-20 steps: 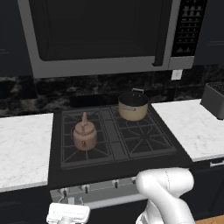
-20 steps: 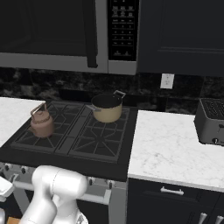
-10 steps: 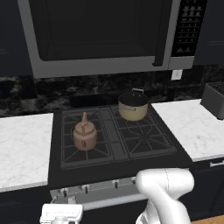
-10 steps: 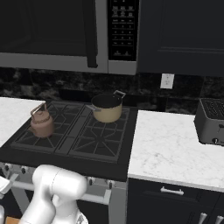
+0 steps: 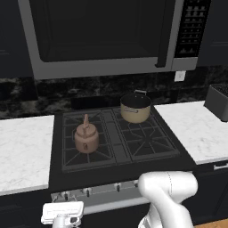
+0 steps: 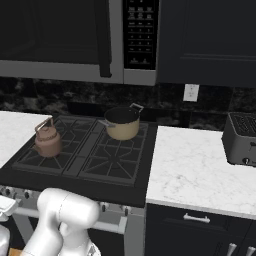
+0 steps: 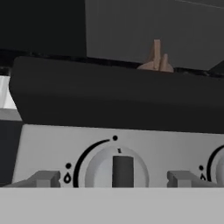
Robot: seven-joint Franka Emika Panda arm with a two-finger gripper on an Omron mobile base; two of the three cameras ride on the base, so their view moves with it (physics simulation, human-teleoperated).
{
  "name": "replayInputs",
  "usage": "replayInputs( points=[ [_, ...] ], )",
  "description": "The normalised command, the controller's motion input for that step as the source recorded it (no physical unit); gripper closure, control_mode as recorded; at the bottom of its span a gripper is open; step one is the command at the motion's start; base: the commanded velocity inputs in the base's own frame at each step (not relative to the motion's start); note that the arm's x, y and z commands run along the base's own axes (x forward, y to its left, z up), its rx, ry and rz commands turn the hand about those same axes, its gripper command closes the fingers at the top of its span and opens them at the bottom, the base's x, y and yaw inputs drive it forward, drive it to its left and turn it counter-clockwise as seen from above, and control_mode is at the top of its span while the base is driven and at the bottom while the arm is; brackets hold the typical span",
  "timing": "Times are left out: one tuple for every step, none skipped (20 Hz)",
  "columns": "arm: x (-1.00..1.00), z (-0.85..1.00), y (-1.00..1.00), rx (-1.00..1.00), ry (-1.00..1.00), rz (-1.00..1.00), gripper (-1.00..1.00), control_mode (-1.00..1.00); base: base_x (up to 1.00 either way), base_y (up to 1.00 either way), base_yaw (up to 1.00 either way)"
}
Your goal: Pick the kettle from the counter and place it on a stove burner. Then turn the burner on.
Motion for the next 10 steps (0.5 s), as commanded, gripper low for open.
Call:
replayInputs(
  points=[
    [0.00, 0.00, 0.00, 0.00, 0.00, 0.00, -1.00, -1.00, 0.00, 0.00, 0.00],
    [0.00, 0.00, 0.00, 0.00, 0.00, 0.00, -1.00, -1.00, 0.00, 0.00, 0.00],
    [-0.26, 0.03, 0.00, 0.00, -0.18, 0.00, -1.00, -1.00, 0.00, 0.00, 0.00],
    [-0.13, 0.27, -0.10, 0.06, -0.13, 0.00, -1.00, -1.00, 0.00, 0.00, 0.00],
    [0.00, 0.15, -0.08, 0.05, 0.00, 0.00, -1.00, -1.00, 0.00, 0.00, 0.00],
    [0.00, 0.00, 0.00, 0.00, 0.00, 0.00, -1.00, -1.00, 0.00, 0.00, 0.00],
    [0.00, 0.00, 0.00, 0.00, 0.00, 0.00, -1.00, -1.00, 0.00, 0.00, 0.00],
    [0.00, 0.00, -0.24, 0.00, -0.09, 0.00, -1.00, -1.00, 0.00, 0.00, 0.00],
    [0.00, 0.00, -0.24, 0.00, -0.04, 0.00, -1.00, -1.00, 0.00, 0.00, 0.00],
    [0.00, 0.00, -0.25, 0.00, -0.04, 0.00, -1.00, -1.00, 0.00, 0.00, 0.00]
  ],
)
